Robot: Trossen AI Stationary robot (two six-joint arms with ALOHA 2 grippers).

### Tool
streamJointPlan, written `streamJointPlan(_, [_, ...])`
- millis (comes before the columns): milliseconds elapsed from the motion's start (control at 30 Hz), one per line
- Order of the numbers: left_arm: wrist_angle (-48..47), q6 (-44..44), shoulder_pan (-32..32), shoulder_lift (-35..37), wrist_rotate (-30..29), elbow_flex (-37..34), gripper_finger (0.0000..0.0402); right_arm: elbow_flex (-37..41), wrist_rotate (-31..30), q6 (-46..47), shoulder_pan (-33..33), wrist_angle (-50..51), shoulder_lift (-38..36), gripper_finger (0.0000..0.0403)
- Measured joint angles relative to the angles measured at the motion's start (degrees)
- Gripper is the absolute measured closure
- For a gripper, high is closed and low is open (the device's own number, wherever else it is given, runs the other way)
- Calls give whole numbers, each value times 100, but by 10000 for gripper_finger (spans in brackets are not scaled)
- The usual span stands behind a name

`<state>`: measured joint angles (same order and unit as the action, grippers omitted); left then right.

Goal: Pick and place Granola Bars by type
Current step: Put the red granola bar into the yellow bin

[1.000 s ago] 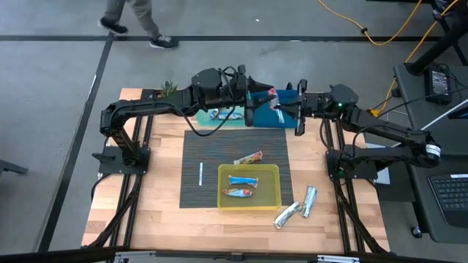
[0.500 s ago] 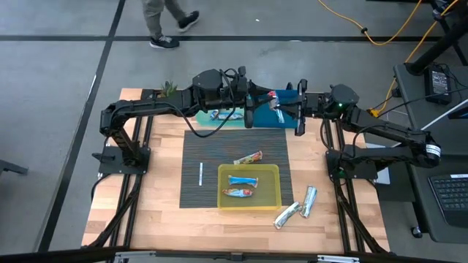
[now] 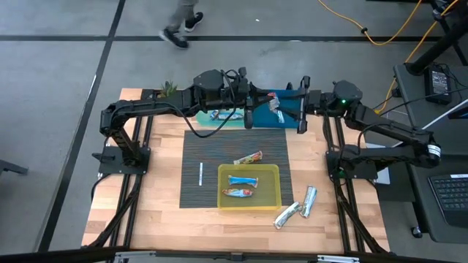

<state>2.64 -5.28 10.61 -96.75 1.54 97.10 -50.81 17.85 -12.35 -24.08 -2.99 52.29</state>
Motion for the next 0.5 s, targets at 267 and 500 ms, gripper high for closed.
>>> streamJointPlan(267, [2,-46,0,0,-2,0,377,-757,-717,-436,0,1530,-18,156])
streamJointPlan(500, [-590,-22,-45,27,-2,0,377,-1012,-1400,-643,0,2770,-597,157])
